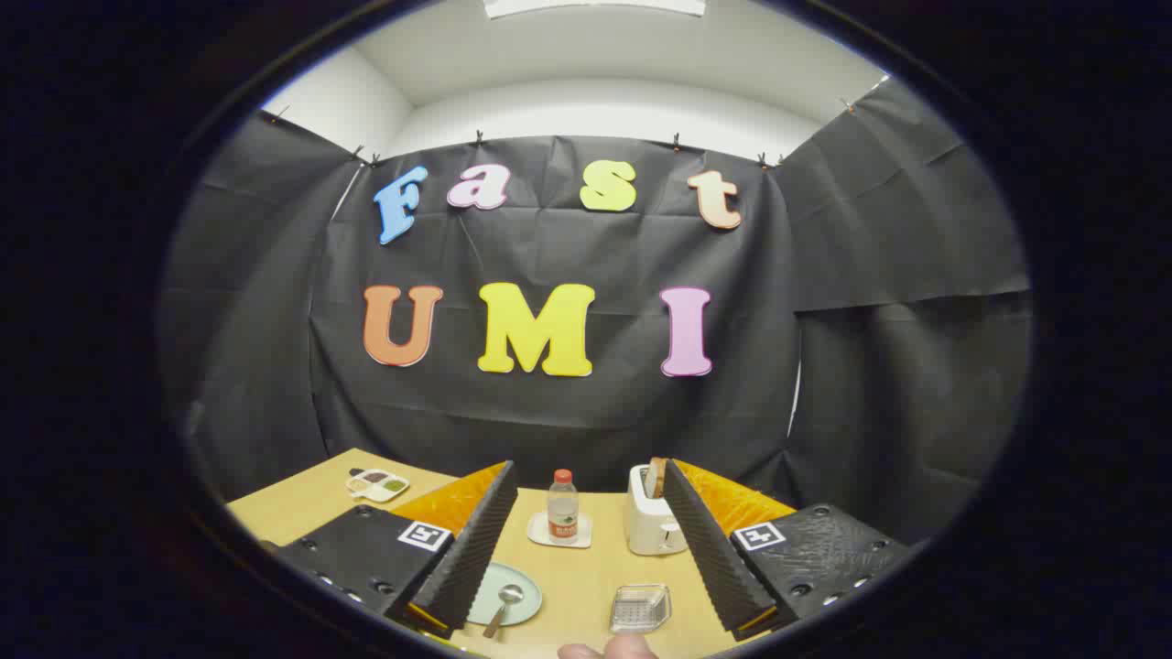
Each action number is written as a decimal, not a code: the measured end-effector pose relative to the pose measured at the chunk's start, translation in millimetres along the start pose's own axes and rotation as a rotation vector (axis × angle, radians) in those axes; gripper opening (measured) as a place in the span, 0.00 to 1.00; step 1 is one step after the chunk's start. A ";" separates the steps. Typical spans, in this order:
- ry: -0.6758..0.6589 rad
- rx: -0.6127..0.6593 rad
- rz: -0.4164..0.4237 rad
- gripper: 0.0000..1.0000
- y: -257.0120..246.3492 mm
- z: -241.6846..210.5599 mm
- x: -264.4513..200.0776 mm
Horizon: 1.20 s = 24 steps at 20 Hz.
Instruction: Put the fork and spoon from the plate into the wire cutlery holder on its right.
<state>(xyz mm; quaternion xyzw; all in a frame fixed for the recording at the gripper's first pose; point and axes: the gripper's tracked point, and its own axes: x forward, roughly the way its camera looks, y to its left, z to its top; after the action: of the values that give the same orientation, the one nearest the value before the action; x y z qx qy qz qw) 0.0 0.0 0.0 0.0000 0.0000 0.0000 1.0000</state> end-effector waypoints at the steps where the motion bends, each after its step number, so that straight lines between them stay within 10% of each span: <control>1: 0.003 0.000 0.007 0.96 2.3 0.6 -0.4; 24: 0.209 0.025 0.110 0.96 31.8 -55.1 19.3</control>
<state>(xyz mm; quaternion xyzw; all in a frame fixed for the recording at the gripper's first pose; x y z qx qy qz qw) 19.3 31.8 -55.1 0.0124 0.1041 0.0548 0.9930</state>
